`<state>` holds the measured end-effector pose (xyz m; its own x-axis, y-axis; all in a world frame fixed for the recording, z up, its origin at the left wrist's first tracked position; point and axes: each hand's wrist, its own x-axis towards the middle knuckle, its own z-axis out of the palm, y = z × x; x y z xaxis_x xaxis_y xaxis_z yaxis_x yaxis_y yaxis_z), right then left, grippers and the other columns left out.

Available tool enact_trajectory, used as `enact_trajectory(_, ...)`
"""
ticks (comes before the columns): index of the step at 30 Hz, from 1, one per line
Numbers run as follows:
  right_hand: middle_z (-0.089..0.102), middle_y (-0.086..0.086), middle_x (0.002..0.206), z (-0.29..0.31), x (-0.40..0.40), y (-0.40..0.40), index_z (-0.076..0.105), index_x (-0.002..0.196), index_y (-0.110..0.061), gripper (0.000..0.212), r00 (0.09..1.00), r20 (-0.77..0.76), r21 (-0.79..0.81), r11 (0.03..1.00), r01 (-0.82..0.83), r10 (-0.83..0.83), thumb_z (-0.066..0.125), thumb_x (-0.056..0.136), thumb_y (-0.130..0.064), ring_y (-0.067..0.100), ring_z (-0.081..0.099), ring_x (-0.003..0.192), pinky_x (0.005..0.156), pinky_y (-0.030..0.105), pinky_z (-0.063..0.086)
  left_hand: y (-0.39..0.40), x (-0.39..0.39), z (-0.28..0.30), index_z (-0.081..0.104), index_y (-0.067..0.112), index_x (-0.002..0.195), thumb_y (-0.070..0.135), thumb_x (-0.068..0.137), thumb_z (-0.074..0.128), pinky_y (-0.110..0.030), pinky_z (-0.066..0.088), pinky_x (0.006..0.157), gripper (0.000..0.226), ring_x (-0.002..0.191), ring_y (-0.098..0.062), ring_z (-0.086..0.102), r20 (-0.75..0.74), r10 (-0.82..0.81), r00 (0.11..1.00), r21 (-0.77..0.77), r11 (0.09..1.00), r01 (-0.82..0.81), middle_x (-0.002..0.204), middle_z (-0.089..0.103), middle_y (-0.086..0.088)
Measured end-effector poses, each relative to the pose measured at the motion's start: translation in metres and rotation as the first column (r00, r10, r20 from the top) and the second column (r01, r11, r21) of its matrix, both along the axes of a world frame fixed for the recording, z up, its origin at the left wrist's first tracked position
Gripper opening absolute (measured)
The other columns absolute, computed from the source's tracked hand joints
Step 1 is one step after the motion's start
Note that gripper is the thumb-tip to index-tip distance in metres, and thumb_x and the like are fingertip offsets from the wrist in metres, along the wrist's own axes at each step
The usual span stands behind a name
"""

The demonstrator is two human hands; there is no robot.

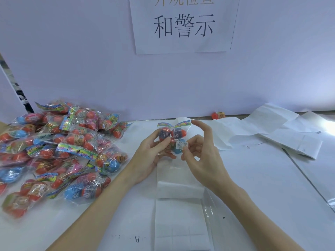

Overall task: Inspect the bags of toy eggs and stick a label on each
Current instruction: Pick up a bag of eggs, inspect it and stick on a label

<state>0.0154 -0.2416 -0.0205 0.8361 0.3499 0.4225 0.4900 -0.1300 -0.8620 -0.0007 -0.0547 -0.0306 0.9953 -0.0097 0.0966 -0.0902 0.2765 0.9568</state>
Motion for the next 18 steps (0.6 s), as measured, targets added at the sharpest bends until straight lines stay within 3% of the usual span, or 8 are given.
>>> enact_trajectory(5, 0.063, -0.007, 0.085, -0.0016, 0.0023, -0.0017, 0.033, 0.147, -0.034, 0.064, 1.000, -0.023, 0.018, 1.000, -0.005, 0.005, 0.059, 0.097, -0.004, 0.022, 0.072, 0.080, 0.080, 0.035, 0.059, 0.0038, 0.0013, -0.0015, 0.062, 0.006, 0.134, 0.008, 0.092, 0.063, -0.033, 0.058, 0.078, 0.043, 0.101, -0.028, 0.070, 0.008, -0.054, 0.999, -0.017, 0.998, 0.054, 0.124, 0.072, -0.019)
enact_trajectory(9, 0.062, -0.008, 0.082, -0.0015, 0.0039, -0.0021, 0.034, 0.146, -0.037, 0.064, 1.000, 0.004, 0.024, 0.999, -0.024, 0.024, 0.057, 0.094, -0.007, 0.021, 0.072, 0.079, 0.077, 0.027, 0.058, 0.0045, 0.0020, -0.0044, 0.062, 0.006, 0.132, -0.001, 0.086, 0.062, -0.032, 0.059, 0.080, 0.047, 0.099, -0.026, 0.071, 0.034, -0.059, 0.998, 0.009, 0.998, 0.059, 0.117, 0.074, -0.017)
enact_trajectory(18, 0.061, -0.006, 0.083, -0.0043, 0.0058, -0.0032, 0.037, 0.144, -0.036, 0.065, 0.999, 0.018, -0.011, 0.999, -0.049, 0.049, 0.061, 0.093, -0.004, 0.018, 0.069, 0.077, 0.074, 0.017, 0.053, 0.0030, -0.0007, 0.0010, 0.063, 0.007, 0.134, 0.009, 0.092, 0.064, -0.033, 0.058, 0.074, 0.042, 0.097, -0.025, 0.069, 0.017, -0.074, 0.997, 0.018, 0.997, 0.074, 0.122, 0.072, -0.019)
